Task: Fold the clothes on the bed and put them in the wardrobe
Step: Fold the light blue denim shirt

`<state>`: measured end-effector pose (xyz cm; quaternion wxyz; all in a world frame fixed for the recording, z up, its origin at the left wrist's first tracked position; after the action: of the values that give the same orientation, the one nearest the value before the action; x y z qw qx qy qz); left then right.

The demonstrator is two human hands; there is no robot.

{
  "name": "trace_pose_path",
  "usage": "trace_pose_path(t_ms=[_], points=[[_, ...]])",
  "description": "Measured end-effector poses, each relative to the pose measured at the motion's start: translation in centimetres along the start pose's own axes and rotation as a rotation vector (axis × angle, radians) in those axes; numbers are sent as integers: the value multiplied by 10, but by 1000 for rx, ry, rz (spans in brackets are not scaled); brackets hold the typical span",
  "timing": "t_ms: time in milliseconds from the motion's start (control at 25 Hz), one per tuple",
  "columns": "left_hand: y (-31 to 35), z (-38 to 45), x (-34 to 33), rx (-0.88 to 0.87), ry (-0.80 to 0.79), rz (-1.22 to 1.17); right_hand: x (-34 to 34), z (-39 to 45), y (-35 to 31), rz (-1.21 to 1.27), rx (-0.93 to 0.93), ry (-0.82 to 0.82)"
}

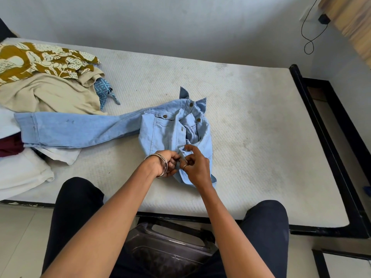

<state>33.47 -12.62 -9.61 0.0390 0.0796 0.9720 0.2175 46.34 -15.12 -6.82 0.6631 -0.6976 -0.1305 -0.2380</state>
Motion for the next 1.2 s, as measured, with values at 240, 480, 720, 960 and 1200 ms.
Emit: trace_pose_path(t_ms=[240, 480, 720, 960, 1200], points=[[10, -2, 2, -288, -69, 97, 1, 1, 23, 576, -260, -91], [-11, -1, 39, -797, 705, 997, 12, -8, 53, 907, -281, 116], [-49, 37, 67, -427, 721, 980, 19, -27, 123, -489, -274, -250], [-20, 52, 43, -378, 760, 904, 24, -7, 74, -190, -53, -113], [40, 27, 50, -638, 957, 491, 95, 43, -14, 996, -80, 173]])
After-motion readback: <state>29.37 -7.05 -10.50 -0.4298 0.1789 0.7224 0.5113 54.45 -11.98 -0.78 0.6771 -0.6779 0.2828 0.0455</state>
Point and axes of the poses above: each hand's wrist, its own z-axis towards the middle knuckle, its own x-axis out of the back of the hand, y = z × x, the point moved 7 cm from there along z, towards the middle knuckle, and after that the axes turned 3 degrees about x, right-handed, at the moved point
